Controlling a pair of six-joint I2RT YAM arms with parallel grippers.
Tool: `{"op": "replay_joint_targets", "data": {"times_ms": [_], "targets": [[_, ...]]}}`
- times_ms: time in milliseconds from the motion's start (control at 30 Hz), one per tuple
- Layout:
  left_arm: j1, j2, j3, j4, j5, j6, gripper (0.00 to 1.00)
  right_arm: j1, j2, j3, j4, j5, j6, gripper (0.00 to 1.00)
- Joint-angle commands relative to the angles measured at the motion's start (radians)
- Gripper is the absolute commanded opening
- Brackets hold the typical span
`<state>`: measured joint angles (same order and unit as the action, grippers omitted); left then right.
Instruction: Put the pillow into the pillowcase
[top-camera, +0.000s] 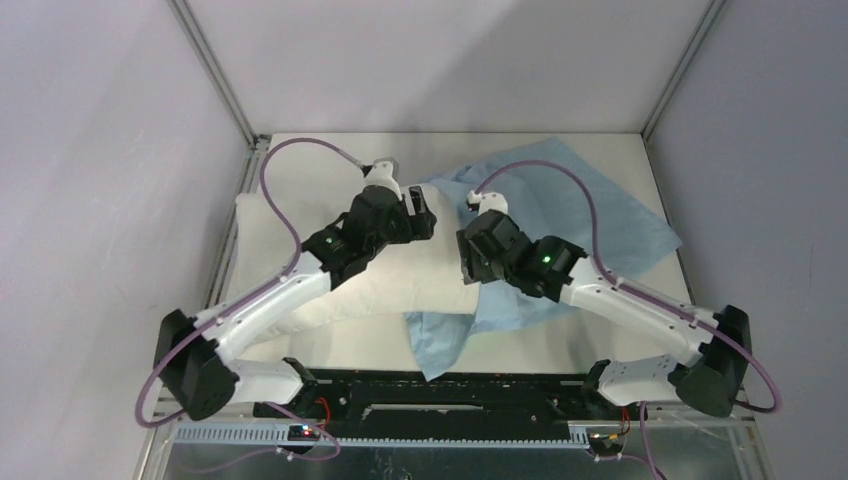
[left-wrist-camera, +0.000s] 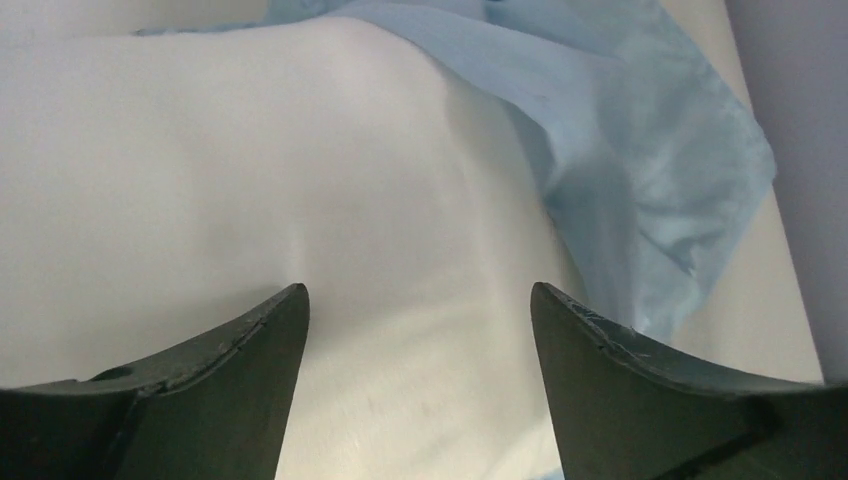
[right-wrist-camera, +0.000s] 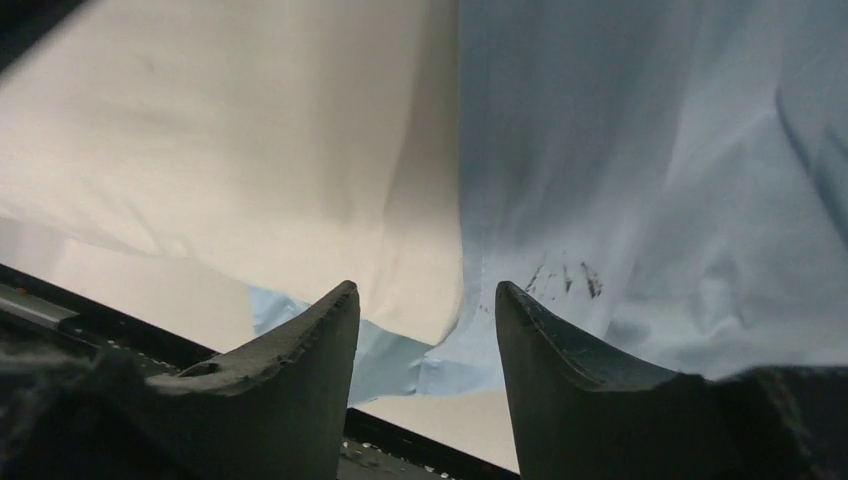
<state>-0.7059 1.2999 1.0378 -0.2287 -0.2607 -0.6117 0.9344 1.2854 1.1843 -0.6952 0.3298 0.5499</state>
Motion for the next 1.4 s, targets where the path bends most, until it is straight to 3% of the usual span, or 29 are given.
{"op": "replay_joint_targets", "data": {"times_ms": [0, 200, 433, 533, 600, 633, 767, 867, 1033, 1167, 1367], "targets": [[-0.066, -0.11, 0.093, -0.189, -0.045, 0.134, 0.86, 0.019, 0.037, -0.018, 0.018, 0.05, 0.058, 0.54], [-0.157, -0.162, 0.037, -0.341, -0.06, 0.164, 0.89, 0.021, 0.06, -0.065, -0.019, 0.132, 0.084, 0.51], [-0.185, -0.078, -0.05, -0.292, -0.003, 0.159, 0.95, 0.003, 0.047, -0.115, 0.005, 0.142, 0.09, 0.46], [-0.184, 0.001, -0.038, -0.264, -0.038, 0.161, 0.94, -0.01, 0.056, -0.116, 0.01, 0.149, 0.083, 0.38], [-0.183, 0.05, -0.024, -0.246, -0.039, 0.16, 0.86, -0.01, 0.041, -0.106, -0.003, 0.18, 0.082, 0.29], [-0.185, 0.071, -0.017, -0.236, -0.031, 0.157, 0.77, -0.008, 0.031, -0.093, -0.024, 0.201, 0.084, 0.23], [-0.182, 0.135, -0.003, -0.191, 0.0, 0.134, 0.27, 0.024, -0.015, -0.005, -0.107, 0.26, 0.079, 0.01], [-0.182, 0.175, 0.007, -0.162, 0.017, 0.107, 0.02, 0.067, -0.031, 0.086, -0.146, 0.284, 0.067, 0.0], [-0.158, 0.207, 0.016, -0.096, 0.09, 0.026, 0.0, 0.157, -0.044, 0.174, -0.108, 0.205, 0.046, 0.0], [-0.143, 0.138, 0.033, 0.013, 0.161, -0.058, 0.0, 0.155, -0.046, 0.101, -0.031, 0.102, 0.07, 0.0], [-0.146, -0.035, 0.106, 0.086, 0.152, -0.13, 0.0, -0.019, -0.088, -0.101, 0.058, 0.007, 0.079, 0.0]]}}
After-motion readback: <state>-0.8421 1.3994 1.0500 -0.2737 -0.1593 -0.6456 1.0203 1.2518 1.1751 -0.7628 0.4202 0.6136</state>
